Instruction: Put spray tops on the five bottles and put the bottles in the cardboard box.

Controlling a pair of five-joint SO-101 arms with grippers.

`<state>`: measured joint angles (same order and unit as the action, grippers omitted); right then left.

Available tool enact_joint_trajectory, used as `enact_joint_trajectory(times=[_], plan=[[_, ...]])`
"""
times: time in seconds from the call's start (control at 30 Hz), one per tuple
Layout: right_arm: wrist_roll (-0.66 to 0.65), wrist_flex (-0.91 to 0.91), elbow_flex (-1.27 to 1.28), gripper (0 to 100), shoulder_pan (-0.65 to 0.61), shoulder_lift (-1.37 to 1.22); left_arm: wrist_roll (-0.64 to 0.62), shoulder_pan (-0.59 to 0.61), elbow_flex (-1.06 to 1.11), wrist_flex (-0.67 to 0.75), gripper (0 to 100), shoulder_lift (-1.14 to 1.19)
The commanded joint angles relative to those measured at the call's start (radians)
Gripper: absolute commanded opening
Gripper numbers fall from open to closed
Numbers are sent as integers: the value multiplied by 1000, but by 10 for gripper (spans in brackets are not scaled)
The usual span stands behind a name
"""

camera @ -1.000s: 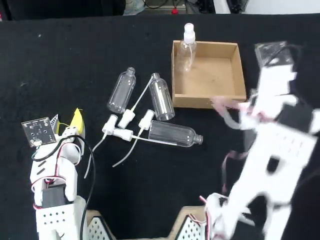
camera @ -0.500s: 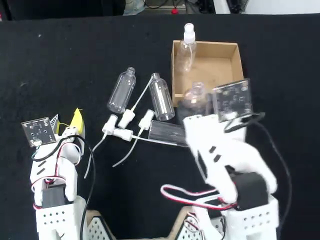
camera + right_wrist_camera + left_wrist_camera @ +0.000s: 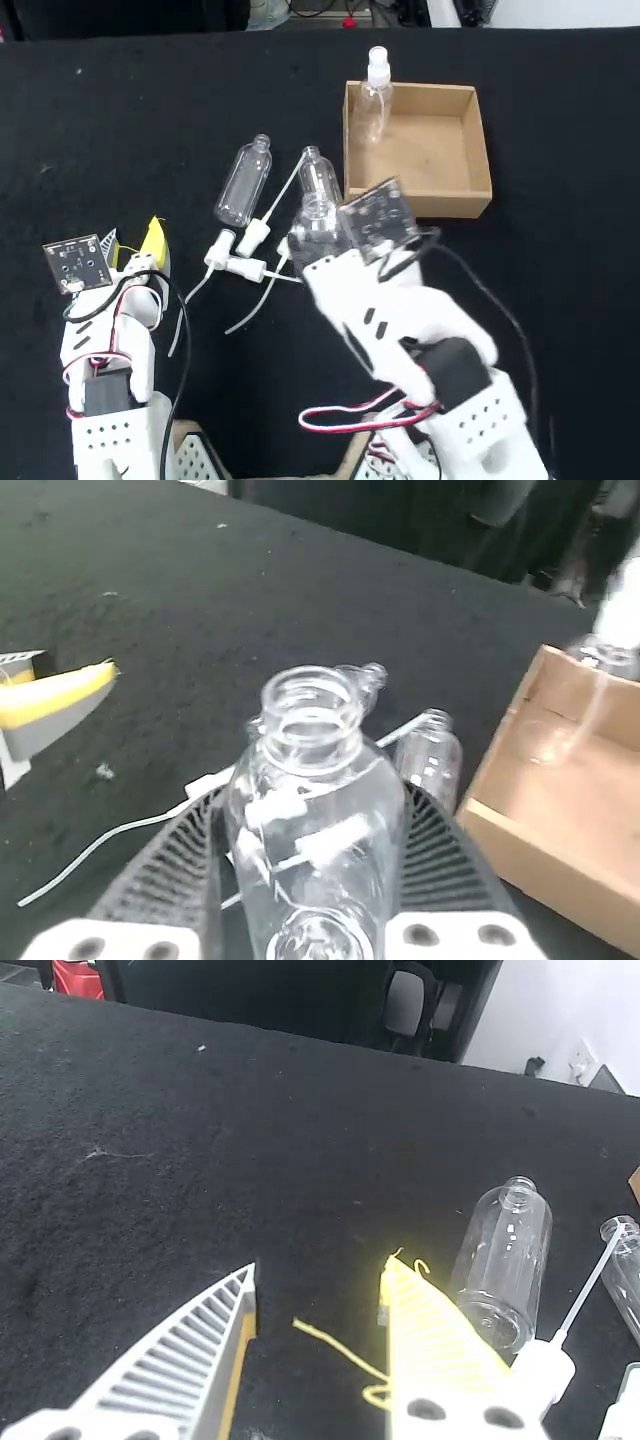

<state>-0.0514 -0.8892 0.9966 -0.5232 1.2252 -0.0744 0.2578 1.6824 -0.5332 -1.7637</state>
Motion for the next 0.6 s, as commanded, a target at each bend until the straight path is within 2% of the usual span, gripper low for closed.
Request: enact_joint_trajectory(times=[0.0, 0.23, 0.37, 0.47, 0.57], plan=[[8, 121, 64, 114, -38, 21, 12, -12, 19, 3, 195, -11], [75, 166, 139, 129, -49, 27, 14, -10, 19, 3, 197, -15], [75, 167, 150, 173, -51, 27, 104, -27, 19, -2, 198, -15], [75, 166, 154, 167, -87, 27, 143, -61, 10, -8, 198, -8], [69, 166, 168, 162, -126, 27, 158, -90, -36, -77, 195, -8]])
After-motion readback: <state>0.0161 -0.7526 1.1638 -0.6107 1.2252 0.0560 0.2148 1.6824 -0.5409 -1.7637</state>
